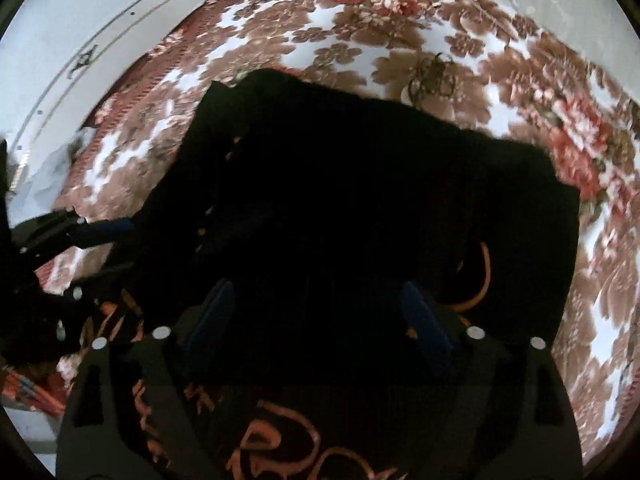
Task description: Fold large clothes
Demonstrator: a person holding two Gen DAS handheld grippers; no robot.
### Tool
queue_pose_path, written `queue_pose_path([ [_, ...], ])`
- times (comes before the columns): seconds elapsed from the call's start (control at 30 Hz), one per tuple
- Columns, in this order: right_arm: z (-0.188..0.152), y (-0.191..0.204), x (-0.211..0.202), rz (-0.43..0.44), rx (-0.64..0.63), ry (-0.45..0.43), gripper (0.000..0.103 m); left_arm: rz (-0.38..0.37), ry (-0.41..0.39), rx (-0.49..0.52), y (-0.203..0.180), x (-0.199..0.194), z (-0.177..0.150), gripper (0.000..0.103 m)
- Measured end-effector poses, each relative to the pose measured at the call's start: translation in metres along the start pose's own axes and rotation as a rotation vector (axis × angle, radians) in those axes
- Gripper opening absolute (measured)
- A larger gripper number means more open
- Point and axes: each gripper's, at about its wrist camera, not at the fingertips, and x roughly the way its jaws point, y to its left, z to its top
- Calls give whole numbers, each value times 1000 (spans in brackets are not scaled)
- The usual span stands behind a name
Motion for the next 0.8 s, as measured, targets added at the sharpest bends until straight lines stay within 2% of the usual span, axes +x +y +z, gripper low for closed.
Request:
queue_pose_path([
  [0.13, 0, 1, 38, -69, 0, 24, 88, 58, 51, 10, 5, 48, 2, 47],
  [0.23, -6, -1, 56, -88, 12, 45, 88, 90, 94, 31, 3, 74, -7, 47],
  [0.33, -17, 0, 73, -112, 4, 68, 88, 138, 123, 97, 1, 93, -20, 52],
  [0.37, -23, 0, 80, -147, -15, 63, 89, 143, 119, 114, 2, 95, -22, 54],
  [0.53, -43, 0, 95, -226, -58, 33, 94, 75, 119, 96, 16, 103, -34, 61],
  [0.63, -42, 3, 85, -250, -25, 35, 94, 87, 106, 122, 13, 92, -30, 60],
  [0.73, -36, 1, 56, -223, 74, 4, 95, 2, 38, 21, 21, 62, -19, 63],
  [0.8, -38, 0, 56, -254, 96, 41, 95, 9, 43, -17, 28, 60, -17, 64],
])
